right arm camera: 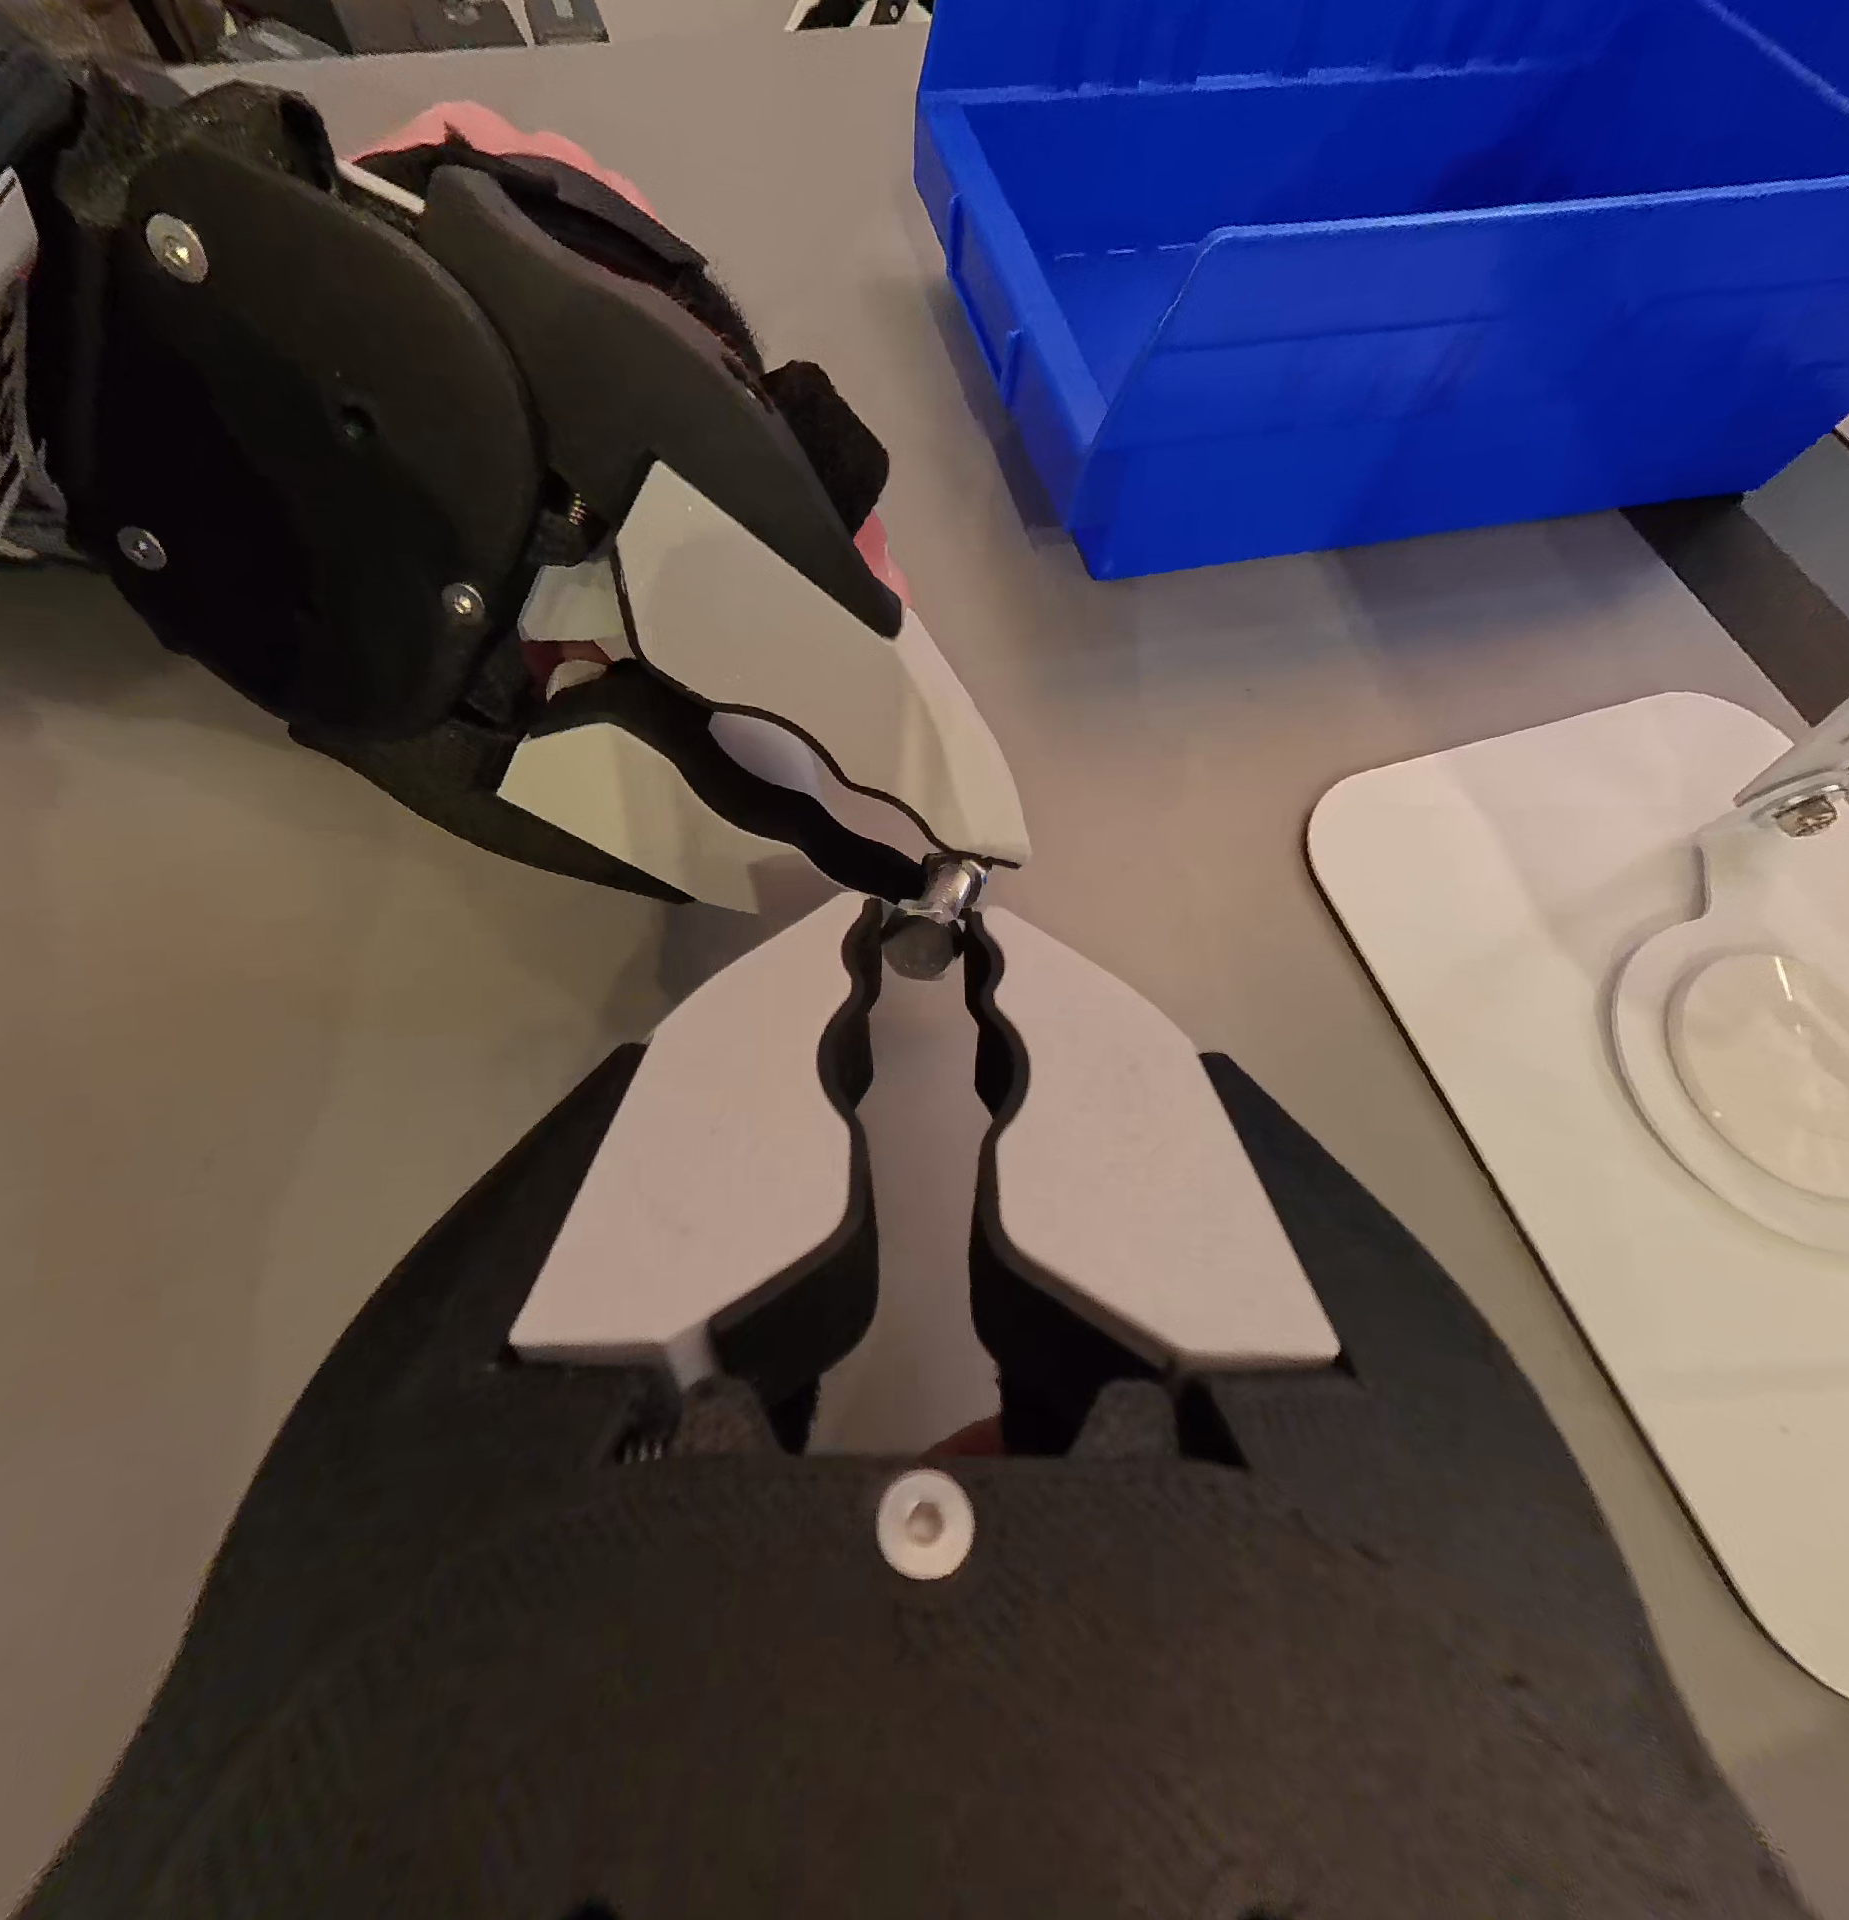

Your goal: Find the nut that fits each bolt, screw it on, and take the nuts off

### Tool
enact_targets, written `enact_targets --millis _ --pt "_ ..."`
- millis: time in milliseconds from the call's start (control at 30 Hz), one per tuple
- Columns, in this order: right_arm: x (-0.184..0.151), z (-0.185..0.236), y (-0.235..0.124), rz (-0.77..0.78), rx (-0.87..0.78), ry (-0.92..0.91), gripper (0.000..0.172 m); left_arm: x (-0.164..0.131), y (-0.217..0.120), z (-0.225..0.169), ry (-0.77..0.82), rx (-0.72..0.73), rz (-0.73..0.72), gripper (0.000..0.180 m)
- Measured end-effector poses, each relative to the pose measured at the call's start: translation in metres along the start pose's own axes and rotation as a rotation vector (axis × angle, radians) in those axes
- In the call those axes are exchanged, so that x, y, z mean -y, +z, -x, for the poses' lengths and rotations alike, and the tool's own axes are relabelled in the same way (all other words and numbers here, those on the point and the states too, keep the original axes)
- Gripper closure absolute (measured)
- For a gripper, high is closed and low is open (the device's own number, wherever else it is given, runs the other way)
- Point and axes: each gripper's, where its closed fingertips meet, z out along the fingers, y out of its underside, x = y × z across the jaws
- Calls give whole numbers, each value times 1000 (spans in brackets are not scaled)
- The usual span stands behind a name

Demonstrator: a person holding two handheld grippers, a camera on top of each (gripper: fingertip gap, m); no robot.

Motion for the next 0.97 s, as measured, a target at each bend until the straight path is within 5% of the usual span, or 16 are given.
enact_targets --millis 433,967 --pt "3 -3 0 -77 50 186 156 -1 0 2 46 44 23 166" --pt "1 3 0 -34 17 -35 156 3 0 -7 -6 -39 -18 166"
